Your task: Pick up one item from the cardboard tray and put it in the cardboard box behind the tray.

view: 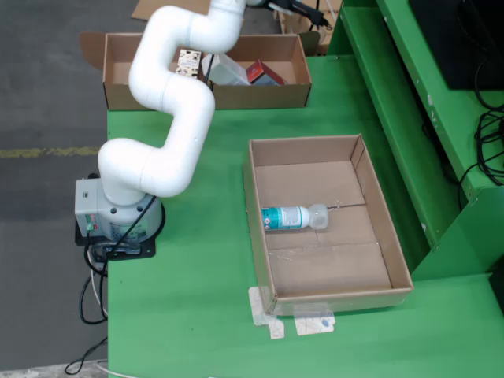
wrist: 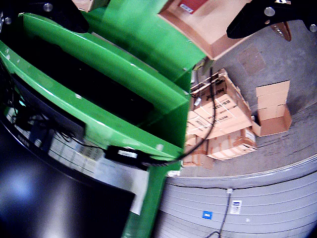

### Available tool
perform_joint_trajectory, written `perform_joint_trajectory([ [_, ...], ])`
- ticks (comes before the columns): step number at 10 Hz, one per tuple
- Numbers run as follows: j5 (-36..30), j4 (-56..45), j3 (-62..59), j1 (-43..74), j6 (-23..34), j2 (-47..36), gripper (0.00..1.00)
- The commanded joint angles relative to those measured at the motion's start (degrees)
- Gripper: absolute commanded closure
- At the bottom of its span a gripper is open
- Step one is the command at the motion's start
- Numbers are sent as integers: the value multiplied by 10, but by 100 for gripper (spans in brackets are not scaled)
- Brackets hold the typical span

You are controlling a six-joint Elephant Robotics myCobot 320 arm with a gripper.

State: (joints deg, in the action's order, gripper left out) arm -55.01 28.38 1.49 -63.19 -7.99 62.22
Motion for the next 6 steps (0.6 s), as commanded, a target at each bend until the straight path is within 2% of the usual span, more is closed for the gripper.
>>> perform_joint_trajectory([
  [1,-27,-279,-15,46,-117,-121,0],
  [2,-69,-409,-15,71,-173,-172,0],
  [3,-93,-478,-15,94,-196,-199,0],
  [4,-125,-525,-15,154,-203,-215,0],
  [6,-140,-541,-15,187,-202,-218,0],
])
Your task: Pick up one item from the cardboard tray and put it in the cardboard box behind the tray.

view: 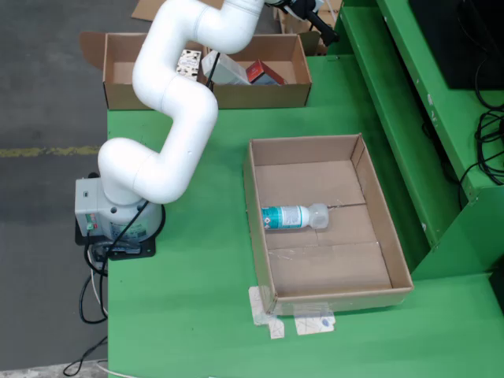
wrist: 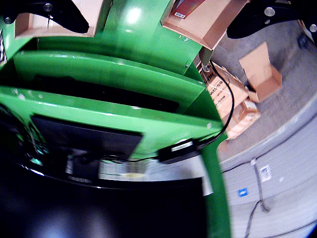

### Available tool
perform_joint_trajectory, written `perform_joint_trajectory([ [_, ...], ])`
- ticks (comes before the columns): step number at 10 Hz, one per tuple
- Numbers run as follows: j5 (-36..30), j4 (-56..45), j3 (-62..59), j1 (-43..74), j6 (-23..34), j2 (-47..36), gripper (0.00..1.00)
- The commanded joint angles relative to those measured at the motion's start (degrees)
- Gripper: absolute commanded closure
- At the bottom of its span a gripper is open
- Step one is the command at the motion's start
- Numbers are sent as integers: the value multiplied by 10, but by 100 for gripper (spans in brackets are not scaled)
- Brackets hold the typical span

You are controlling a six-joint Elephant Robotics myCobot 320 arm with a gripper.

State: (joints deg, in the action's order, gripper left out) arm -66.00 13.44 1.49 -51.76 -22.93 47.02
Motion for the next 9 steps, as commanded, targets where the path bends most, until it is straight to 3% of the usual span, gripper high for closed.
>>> perform_joint_trajectory([
  [1,-41,-416,-15,93,-57,-74,0],
  [3,-69,-490,-15,153,-60,-107,0],
  [4,-81,-411,155,188,-50,-198,0],
  [5,-81,-411,155,188,-50,-198,0],
  [9,-132,-253,447,325,6,-354,0],
])
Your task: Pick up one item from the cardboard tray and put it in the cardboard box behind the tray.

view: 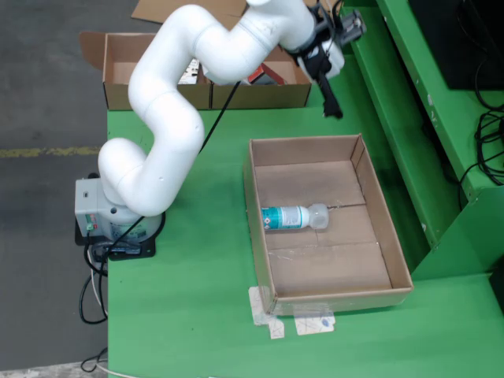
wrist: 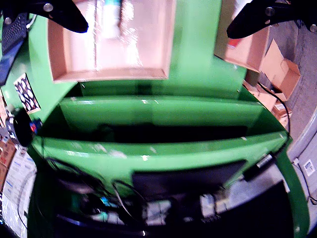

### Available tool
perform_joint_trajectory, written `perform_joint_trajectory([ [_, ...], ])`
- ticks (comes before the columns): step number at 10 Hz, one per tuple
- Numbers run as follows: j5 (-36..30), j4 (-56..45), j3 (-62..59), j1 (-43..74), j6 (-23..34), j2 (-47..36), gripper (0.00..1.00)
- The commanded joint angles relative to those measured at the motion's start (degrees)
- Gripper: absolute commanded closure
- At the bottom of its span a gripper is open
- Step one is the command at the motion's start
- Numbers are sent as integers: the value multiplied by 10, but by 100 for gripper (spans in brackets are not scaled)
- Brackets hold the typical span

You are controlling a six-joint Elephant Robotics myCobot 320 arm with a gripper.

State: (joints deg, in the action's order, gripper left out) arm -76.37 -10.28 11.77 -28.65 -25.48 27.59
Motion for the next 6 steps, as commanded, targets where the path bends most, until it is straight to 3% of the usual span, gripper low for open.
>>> perform_joint_trajectory([
  [1,-28,-16,345,94,31,-160,0],
  [2,-41,20,427,128,47,-210,0],
  [4,-41,20,427,128,47,-210,0],
  [5,-79,83,560,214,92,-284,0],
  [6,-79,83,560,214,92,-284,0],
])
